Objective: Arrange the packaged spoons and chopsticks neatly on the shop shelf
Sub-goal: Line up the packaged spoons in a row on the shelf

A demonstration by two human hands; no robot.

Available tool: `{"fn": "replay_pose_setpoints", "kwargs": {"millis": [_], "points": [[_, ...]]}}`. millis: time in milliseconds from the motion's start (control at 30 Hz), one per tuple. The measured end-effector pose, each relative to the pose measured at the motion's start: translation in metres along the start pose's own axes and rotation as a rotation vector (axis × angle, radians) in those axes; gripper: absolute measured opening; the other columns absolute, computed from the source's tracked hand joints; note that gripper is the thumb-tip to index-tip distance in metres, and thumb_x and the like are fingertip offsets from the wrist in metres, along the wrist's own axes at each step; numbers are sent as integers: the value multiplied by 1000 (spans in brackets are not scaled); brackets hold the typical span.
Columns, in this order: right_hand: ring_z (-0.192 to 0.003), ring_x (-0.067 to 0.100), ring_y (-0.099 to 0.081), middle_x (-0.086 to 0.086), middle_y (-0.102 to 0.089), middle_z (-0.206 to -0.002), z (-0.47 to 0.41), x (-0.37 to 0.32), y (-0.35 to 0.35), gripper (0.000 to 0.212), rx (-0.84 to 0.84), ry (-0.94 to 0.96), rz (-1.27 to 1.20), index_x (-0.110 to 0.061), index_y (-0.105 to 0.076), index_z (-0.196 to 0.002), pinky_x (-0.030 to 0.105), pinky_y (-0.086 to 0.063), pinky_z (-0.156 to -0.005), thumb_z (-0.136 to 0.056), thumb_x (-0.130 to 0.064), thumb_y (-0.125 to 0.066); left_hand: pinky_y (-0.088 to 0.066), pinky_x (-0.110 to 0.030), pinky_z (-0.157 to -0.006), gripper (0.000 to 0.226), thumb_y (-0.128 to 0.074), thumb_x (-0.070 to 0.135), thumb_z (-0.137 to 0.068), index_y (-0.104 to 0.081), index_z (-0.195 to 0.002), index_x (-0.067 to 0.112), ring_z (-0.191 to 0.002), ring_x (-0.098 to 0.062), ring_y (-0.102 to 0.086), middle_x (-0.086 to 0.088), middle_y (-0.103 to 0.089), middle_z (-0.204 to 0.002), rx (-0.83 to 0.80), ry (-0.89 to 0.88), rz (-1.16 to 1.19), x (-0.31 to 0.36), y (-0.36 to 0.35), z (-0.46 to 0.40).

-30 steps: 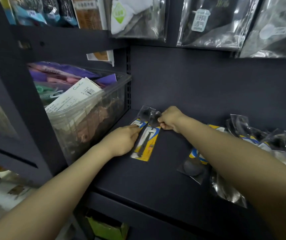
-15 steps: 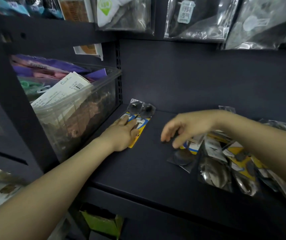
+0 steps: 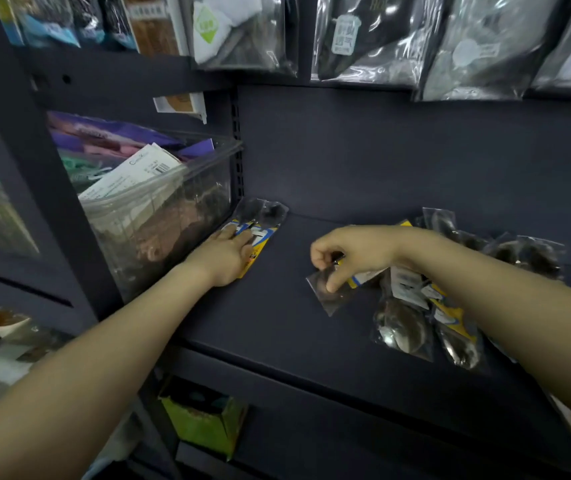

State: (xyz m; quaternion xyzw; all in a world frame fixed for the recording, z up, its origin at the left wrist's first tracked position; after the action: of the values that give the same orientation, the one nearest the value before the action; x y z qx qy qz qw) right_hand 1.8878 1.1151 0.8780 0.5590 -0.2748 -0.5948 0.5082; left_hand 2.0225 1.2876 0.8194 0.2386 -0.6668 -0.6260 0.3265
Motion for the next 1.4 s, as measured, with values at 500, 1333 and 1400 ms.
{"fn": "replay_pose_setpoints", "kwargs": {"millis": [500,1333,1400], "points": [[-37,7,-50,0,-53,-59,-47,-20,52,24,1005,-104,-656,-20,-44,-69,21,-41,-39,-84,-6,-57,-30,-14,-86,37,-35,28,-98,-57,-118,7,-116,-23,-51,-10,-58,-123,204,-136,351,8,40,43],[-101,13,-61,-1,-63,-119,47,32,19,30,72,-185,-6,-31,-65,-106,19,-45,-93,-85,-9,-60,-18,-36,-115,66,-37,68,-81,-34,-138,34,-139,-25,-22,-1,-24,-152,178,-291,-53,25,19,41],[-112,16,-57,-11,-57,-125,71,23,11,38,-115,-165,-54,-43,-60,-110,27,-44,-99,-80,-20,-68,-24,-31,-110,64,-36,65,-84,-35,-138,31,-132,-20,-35,4,-36,-146,283,-369,34,42,26,49]]}}
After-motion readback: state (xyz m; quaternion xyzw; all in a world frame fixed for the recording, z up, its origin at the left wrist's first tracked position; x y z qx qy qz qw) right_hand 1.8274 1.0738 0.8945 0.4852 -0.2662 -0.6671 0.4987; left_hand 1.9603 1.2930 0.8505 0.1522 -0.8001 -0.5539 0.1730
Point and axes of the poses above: each hand's wrist, its own z-axis away from the middle knuckle, its own y-axis out of the back of the hand, x = y × z, the point moved 2 cm from there along -z, towards the middle knuckle
